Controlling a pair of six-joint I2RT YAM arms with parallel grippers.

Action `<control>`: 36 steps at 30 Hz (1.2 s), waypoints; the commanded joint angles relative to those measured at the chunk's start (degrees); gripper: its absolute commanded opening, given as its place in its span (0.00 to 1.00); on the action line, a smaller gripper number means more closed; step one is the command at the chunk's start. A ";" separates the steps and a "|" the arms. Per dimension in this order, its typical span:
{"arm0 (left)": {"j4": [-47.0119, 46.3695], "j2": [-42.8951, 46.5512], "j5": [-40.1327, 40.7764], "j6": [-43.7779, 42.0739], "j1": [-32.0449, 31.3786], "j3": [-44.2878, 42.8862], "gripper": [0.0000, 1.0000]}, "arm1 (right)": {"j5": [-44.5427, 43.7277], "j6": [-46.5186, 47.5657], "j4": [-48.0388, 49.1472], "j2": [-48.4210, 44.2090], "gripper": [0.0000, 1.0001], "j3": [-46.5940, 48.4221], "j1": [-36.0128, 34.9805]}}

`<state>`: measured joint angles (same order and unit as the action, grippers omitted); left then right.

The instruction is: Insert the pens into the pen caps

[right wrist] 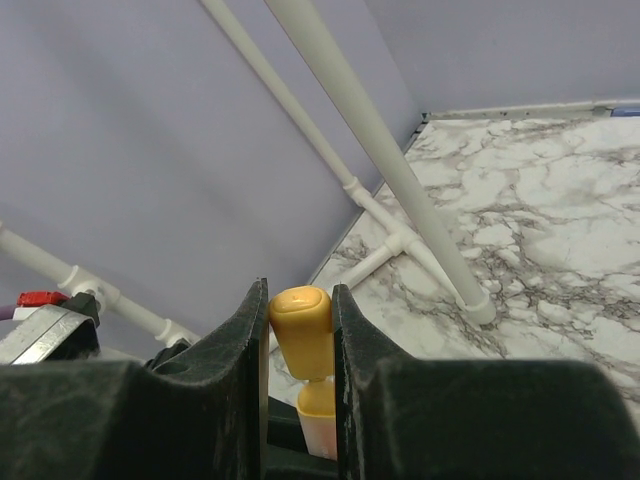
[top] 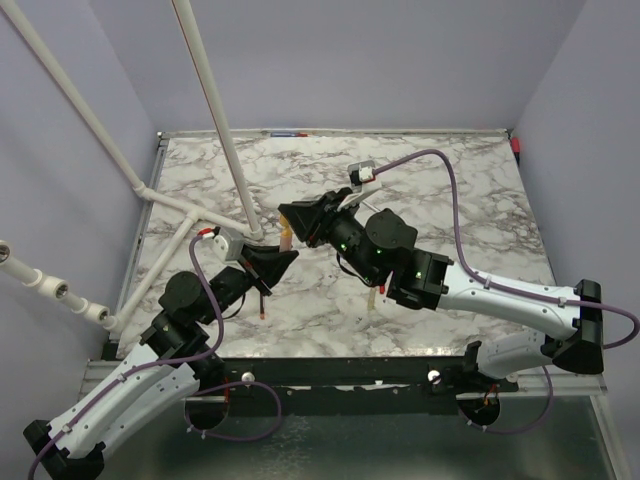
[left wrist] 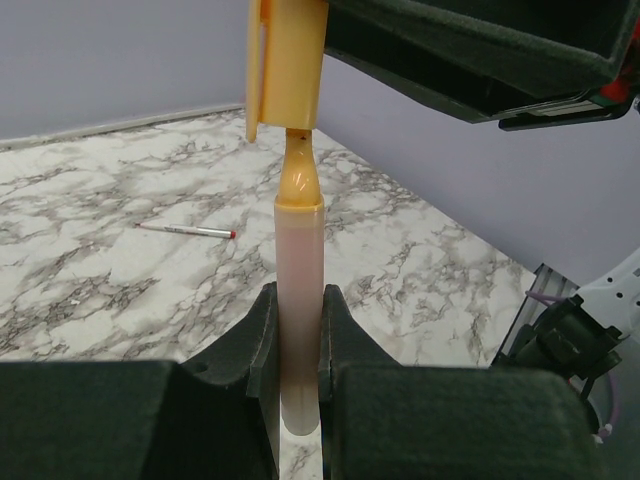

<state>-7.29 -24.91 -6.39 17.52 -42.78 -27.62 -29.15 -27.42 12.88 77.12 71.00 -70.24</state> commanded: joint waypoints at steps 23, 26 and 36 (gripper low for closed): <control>0.81 0.88 2.51 -1.00 -0.08 -0.18 0.00 | -5.42 -2.12 -10.44 1.66 0.01 3.70 -3.11; 0.82 1.12 2.49 -1.02 -0.09 -0.23 0.00 | -6.25 -2.82 -11.40 2.33 0.01 3.83 -3.19; 0.85 1.62 2.81 -1.15 -0.04 -0.20 0.00 | -6.30 -4.95 -12.80 3.30 0.01 4.07 -3.53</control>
<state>-3.77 -24.25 -4.80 16.95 -42.83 -27.59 -34.70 -30.92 3.36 79.31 74.00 -72.82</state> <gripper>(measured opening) 0.127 0.235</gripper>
